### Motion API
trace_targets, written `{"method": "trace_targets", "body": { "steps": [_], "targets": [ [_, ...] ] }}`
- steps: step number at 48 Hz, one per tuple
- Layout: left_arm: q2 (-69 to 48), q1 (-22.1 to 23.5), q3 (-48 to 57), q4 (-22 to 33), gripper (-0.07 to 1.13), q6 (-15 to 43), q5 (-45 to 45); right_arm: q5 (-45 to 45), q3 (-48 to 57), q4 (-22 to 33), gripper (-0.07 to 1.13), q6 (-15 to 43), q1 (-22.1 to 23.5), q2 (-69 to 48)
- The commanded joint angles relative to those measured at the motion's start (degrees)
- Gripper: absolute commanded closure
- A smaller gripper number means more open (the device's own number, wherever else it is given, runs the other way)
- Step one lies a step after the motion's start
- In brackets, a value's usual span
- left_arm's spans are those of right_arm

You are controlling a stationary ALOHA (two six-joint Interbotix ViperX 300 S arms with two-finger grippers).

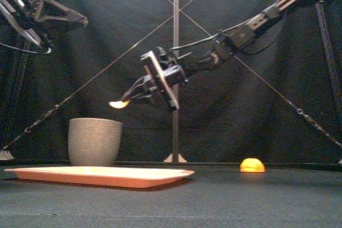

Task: Pick the chip then place it in the grey bowl
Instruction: Drop chip in the grey bowl and return to neutral

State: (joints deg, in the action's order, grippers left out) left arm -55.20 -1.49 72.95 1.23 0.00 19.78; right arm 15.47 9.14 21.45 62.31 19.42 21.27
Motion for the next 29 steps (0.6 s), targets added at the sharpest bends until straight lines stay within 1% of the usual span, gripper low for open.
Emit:
{"method": "trace_targets", "body": {
  "steps": [1,7,14,16,22,29],
  "targets": [
    [0.3,0.0,-0.8,0.4,1.02,-0.2,0.5,0.4,-6.9,1.6,0.57,-0.2,0.2,3.3],
    [0.3,0.0,-0.7,1.1,1.02,-0.1,0.5,0.4,-10.3,2.9,0.47,-0.4,0.3,6.2],
    [0.3,-0.3,-0.7,1.4,1.02,-0.1,0.4,0.4,-10.7,4.4,0.32,-0.6,0.3,6.6],
    [0.3,-0.4,-0.7,1.3,1.02,-0.1,0.5,0.4,-10.6,4.7,0.29,-0.6,0.3,6.4],
    [0.3,-0.4,-0.6,1.3,1.02,0.0,0.4,0.7,-9.8,6.4,0.28,-0.9,0.0,4.9],
    [0.3,-0.5,-0.2,1.4,1.02,-0.2,0.4,3.8,-6.5,12.0,0.28,-0.8,0.0,1.1]
  ]
}}
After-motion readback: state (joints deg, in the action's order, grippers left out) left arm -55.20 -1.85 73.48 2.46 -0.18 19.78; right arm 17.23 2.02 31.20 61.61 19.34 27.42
